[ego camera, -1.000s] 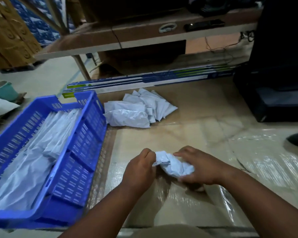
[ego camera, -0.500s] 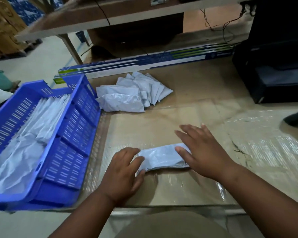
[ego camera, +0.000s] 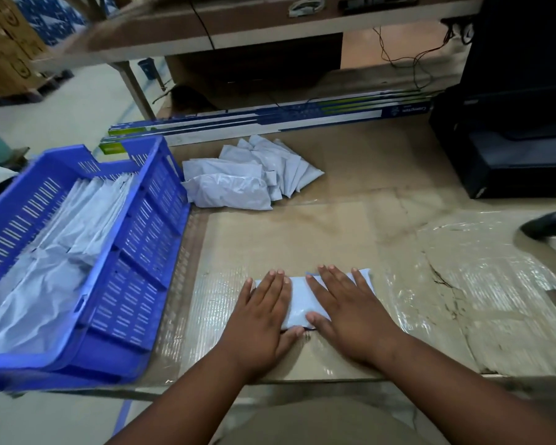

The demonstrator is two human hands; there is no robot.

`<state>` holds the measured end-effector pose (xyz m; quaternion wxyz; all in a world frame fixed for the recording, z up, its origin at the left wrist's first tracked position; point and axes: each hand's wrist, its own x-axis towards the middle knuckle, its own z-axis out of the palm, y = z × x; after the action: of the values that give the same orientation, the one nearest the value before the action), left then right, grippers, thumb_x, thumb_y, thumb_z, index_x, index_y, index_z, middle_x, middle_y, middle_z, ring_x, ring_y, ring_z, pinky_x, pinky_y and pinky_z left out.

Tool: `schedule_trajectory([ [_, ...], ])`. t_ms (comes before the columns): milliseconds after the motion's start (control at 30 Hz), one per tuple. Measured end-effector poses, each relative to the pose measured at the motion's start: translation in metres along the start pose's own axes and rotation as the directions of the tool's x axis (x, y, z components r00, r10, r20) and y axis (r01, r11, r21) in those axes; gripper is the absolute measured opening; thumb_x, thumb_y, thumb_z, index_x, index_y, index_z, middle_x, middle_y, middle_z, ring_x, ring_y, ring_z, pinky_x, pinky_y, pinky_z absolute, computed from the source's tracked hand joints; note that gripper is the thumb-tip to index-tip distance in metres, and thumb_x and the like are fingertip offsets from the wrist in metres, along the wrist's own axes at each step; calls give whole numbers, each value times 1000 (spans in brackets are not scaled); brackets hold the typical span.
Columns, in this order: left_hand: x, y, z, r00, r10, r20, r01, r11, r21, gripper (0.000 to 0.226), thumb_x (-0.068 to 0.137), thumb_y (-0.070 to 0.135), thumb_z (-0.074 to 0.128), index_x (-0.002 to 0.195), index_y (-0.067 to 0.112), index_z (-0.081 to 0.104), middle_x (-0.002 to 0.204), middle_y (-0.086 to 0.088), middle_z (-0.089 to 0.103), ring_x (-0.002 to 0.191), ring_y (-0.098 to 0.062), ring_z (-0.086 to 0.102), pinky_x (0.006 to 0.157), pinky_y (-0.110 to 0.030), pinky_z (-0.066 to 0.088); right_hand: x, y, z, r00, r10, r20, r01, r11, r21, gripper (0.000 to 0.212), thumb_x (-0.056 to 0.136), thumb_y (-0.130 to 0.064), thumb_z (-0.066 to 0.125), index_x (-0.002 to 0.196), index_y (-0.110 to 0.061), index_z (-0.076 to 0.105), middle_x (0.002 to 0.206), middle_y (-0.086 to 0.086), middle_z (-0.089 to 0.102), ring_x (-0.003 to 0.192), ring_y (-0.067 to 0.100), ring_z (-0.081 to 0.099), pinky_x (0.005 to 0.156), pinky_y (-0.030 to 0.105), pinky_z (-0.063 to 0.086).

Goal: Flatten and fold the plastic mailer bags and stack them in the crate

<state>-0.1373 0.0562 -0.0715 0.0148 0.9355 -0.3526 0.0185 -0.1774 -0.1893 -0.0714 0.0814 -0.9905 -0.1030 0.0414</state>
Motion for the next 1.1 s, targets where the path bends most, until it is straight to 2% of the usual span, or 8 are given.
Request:
schedule_trajectory([
  [67,4,2,-8,998,-16,-59,13,999,-50,76,111,59,23,169,10,16,178,-8,8,165,-21,1,131,-54,16,2,-1,-6,1000,30,1,-30,1000,9,77,104,-70,14,169,-28,11,177,0,7,163,17,2,130,52,0],
  [167,14,6,-13,991,-59,-124,47,994,-97,70,111,47,24,169,8,15,178,-10,6,165,-22,1,133,-46,12,5,-2,-13,997,46,-54,-47,999,-9,76,105,-67,17,168,-25,18,176,2,13,163,19,7,131,52,2],
  [300,27,10,8,994,-103,-27,99,989,-109,72,109,47,25,169,8,14,178,-10,1,165,-22,-1,133,-44,10,7,-4,-23,995,33,-99,-37,998,-44,73,106,-58,19,166,-18,26,175,7,19,162,24,14,130,55,9],
  [433,26,11,23,985,-140,101,147,987,-67,74,108,51,17,170,11,6,177,-7,-7,164,-21,-8,133,-46,4,15,-11,-32,985,-63,-158,38,988,-152,66,105,-47,28,159,-11,41,168,14,35,157,30,29,128,59,20],
  [533,28,12,22,986,-134,103,142,988,-67,75,108,51,16,170,10,8,177,-10,-5,164,-23,-8,132,-48,6,24,-16,-23,983,-170,-73,146,954,-261,65,105,-44,36,156,-7,45,165,17,40,156,32,32,129,60,14],
  [667,29,13,24,987,-133,90,138,989,-56,73,108,47,23,168,7,20,176,-16,9,164,-29,6,130,-52,18,28,-23,-3,986,-169,-2,161,942,-295,72,106,-45,16,160,-3,37,167,20,34,158,34,25,130,56,2],
  [833,29,13,26,988,-136,74,141,988,-59,73,106,45,28,167,6,22,176,-16,11,164,-29,7,131,-52,18,23,-15,10,983,-175,-55,156,954,-256,67,110,-43,27,162,-2,31,170,19,28,160,34,21,129,57,12],
  [1100,26,11,26,991,-121,65,126,988,-88,72,107,45,22,169,7,16,177,-14,4,165,-26,0,133,-50,12,22,-12,18,990,-124,-62,117,986,-115,69,110,-49,25,167,-11,21,176,10,13,163,26,7,131,51,8],
])
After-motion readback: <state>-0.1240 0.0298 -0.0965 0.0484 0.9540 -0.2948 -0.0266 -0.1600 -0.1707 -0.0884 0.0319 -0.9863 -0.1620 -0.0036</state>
